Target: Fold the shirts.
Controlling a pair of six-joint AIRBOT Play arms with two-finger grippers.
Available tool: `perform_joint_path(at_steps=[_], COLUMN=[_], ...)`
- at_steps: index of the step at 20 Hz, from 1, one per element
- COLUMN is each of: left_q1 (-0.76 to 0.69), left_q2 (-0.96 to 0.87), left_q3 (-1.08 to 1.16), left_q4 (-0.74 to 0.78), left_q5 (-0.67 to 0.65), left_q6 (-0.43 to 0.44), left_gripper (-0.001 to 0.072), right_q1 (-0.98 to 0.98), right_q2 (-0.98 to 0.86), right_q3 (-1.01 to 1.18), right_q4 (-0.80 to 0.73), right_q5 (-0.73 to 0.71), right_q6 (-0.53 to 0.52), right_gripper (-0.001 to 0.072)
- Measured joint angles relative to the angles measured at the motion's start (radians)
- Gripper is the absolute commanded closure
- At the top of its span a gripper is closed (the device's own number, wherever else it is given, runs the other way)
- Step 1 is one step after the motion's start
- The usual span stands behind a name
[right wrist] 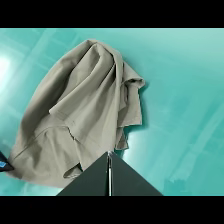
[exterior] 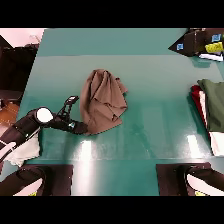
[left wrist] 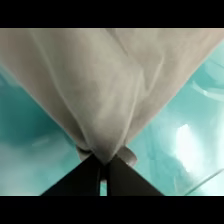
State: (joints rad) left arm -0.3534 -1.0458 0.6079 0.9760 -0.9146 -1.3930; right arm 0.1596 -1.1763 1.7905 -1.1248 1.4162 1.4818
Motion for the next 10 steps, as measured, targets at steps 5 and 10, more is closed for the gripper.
perform_joint_path(at_steps=[5, 10], left_q1=[0.04, 0.07], left_q2=[0.002, 0.002], left_q3=[0.135, 0.293], left_q4=[0.112, 0.2], left_q5=[-0.096, -0.214], left_q6=[-0.035, -0.045], left_gripper=[0.0679, 0.0679], right_q1=[0.079, 0.201], right_q2=[0.0, -0.068], right_q3=[-0.152, -0.382], right_q4=[0.006, 0.038], right_q5=[-0.045, -0.213], right_q6=[0.001, 0.007], right_gripper=[0.0353, 0.0231])
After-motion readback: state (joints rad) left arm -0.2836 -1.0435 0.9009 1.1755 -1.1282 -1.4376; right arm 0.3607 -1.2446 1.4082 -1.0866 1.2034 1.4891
